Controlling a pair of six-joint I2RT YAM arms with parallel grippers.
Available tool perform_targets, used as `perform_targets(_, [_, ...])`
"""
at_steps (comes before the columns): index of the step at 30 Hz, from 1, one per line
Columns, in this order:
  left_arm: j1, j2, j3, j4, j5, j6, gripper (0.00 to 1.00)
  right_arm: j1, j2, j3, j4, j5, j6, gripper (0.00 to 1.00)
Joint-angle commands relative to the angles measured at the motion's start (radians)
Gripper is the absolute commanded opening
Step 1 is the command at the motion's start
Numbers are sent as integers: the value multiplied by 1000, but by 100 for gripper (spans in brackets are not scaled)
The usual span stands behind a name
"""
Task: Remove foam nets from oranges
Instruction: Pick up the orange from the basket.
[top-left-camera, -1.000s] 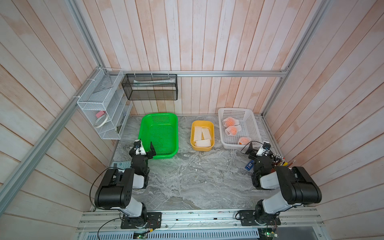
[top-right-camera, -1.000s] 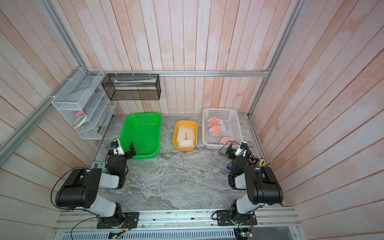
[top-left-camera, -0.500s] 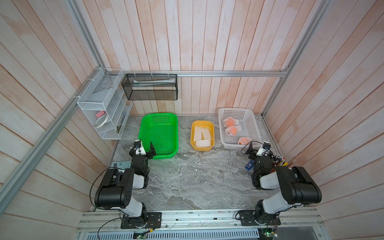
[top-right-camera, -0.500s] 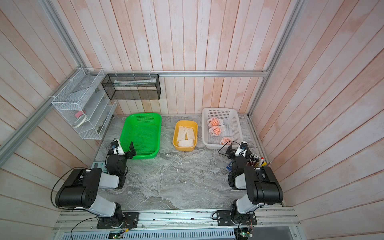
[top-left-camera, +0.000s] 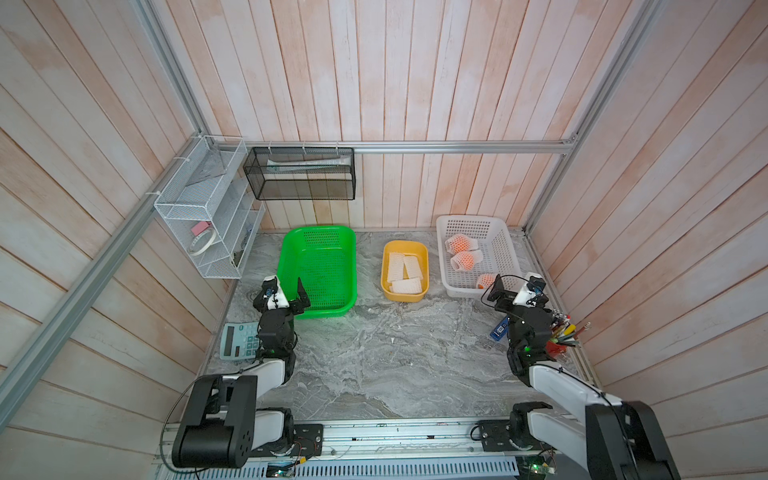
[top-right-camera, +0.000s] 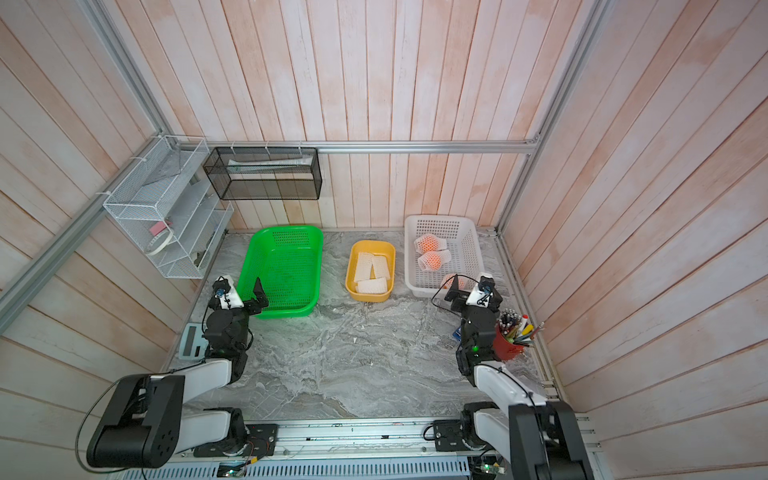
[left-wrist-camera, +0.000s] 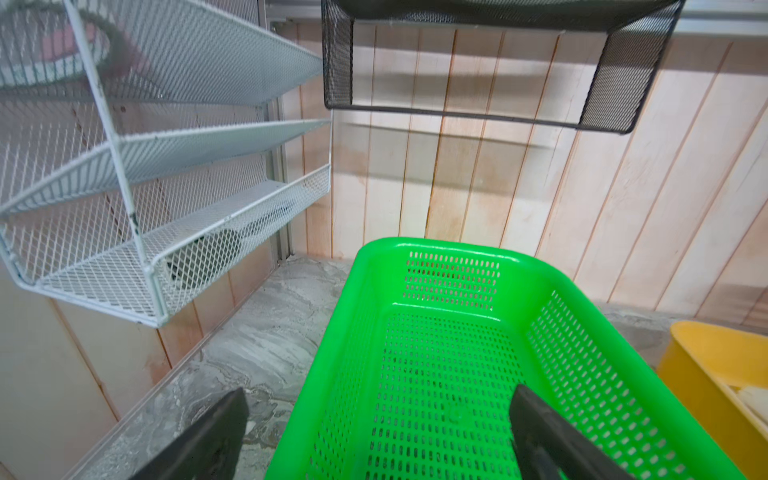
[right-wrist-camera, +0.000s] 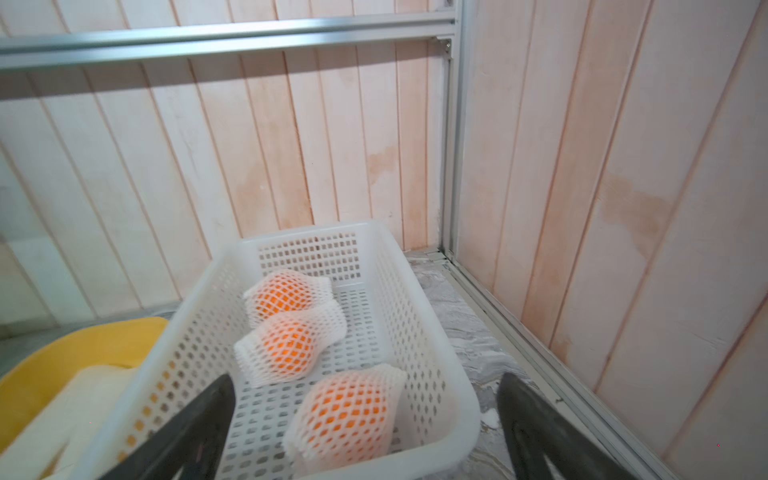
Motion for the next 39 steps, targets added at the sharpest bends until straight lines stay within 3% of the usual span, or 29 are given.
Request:
perform_targets(1, [-18, -99, 80, -238, -25, -57, 100, 17, -140, 3, -244, -64, 65, 98])
perform_targets(5, [-66, -212, 184, -475, -10, -80, 100, 19, -253, 111, -491, -117, 96, 98])
perform_targets(9, [-74, -266, 328, -755, -35, -166, 100, 16, -230, 334, -818, -119, 255, 98])
perform_targets(13, [-74, -181, 649, -1211, -12, -295, 100, -7, 2, 729, -1219, -260, 359, 98])
perform_targets(18, [-104, 54, 980, -1610, 158, -386, 100, -106, 415, 1247, -1674, -416, 385, 98])
perform_targets(21, [-150, 93, 1010, -1586, 217, -377, 100, -147, 588, 1448, -1791, -453, 376, 97])
perform_targets(26, [-180, 83, 954, -1406, 399, -371, 100, -198, 804, 1621, -1801, -516, 428, 97])
perform_targets(29, [-208, 113, 978, -1421, 416, -344, 100, -209, 924, 1709, -1842, -588, 450, 97])
perform_targets(39, [-224, 84, 925, -1422, 416, -278, 100, -209, 1012, 1713, -1917, -585, 459, 96])
